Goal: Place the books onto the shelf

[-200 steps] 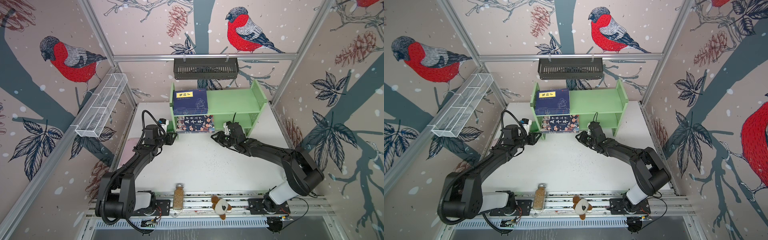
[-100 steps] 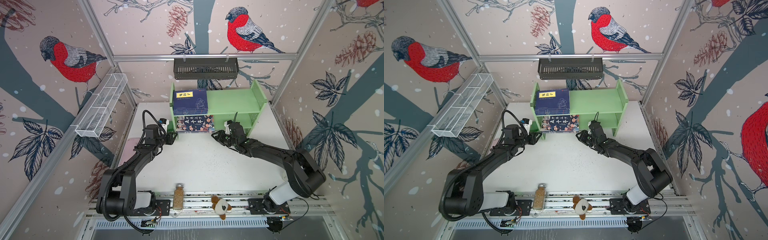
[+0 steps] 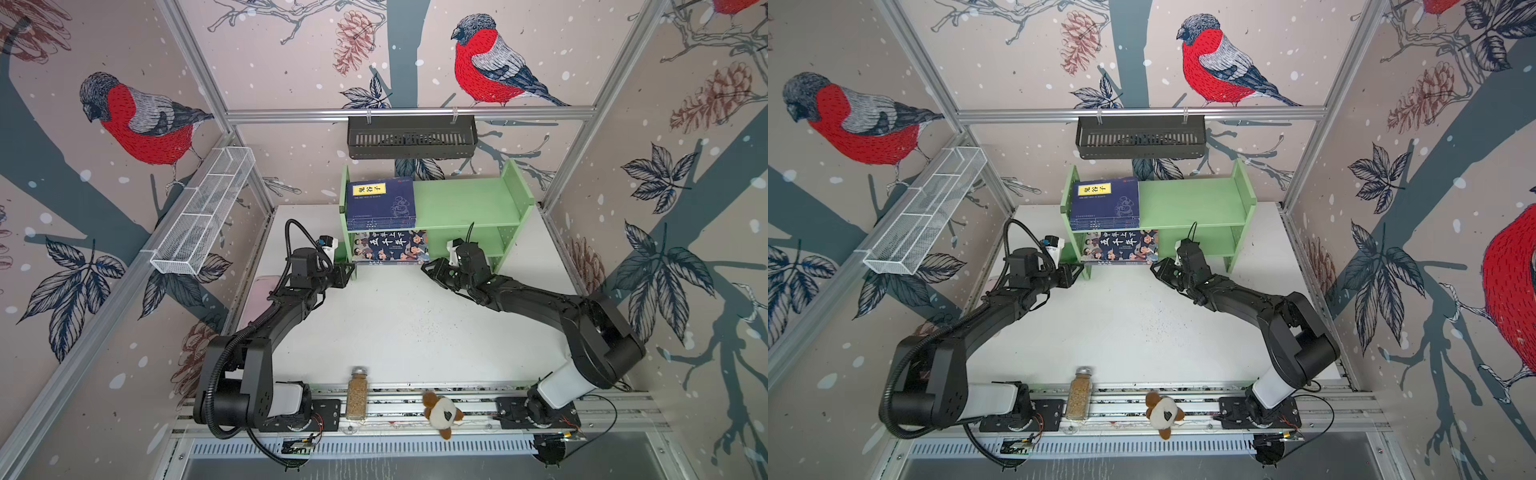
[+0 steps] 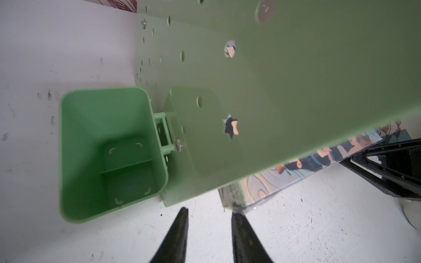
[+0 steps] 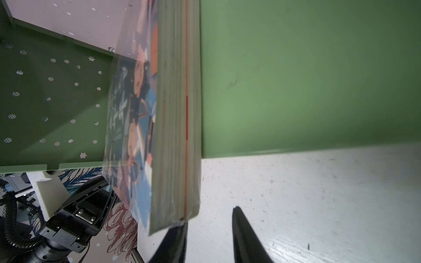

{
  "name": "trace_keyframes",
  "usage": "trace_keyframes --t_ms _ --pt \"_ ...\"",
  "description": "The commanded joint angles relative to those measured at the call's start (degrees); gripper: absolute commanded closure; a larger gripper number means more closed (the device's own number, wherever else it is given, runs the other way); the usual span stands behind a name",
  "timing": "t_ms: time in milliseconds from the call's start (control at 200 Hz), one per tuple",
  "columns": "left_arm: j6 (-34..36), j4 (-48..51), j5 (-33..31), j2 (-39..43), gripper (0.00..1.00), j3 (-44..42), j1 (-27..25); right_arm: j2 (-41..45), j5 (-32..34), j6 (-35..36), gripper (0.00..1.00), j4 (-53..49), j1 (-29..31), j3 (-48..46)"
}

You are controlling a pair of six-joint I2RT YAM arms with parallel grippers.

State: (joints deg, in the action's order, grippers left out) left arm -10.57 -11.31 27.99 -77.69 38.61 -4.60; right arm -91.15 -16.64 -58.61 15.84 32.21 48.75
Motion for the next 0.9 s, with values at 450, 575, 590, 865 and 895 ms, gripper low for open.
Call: trace_keyframes --t_ms 450,575,590,865,895 --pt "-1.0 -3.2 -0.1 -1.4 0.67 1.4 0.0 -0.4 -1.2 1.0 0.65 1.2 -1.0 0.8" --pt "-1.0 -3.1 0.0 -1.4 0.67 1.4 0.0 0.9 -1.0 1.3 0.65 0.7 -0.6 0.2" --pt "-0.9 -3.1 0.0 -1.4 0.67 1.4 0.0 1.1 -1.0 1.3 0.65 0.7 -0.5 0.1" --pt "-1.2 -3.1 0.2 -1.3 0.67 1.2 0.0 1.0 -1.1 2.1 0.65 0.7 -0.5 1.1" --pt "-1.2 -3.1 0.1 -1.2 0.67 1.2 0.0 0.7 -1.1 2.0 0.65 0.8 -0.5 1.3"
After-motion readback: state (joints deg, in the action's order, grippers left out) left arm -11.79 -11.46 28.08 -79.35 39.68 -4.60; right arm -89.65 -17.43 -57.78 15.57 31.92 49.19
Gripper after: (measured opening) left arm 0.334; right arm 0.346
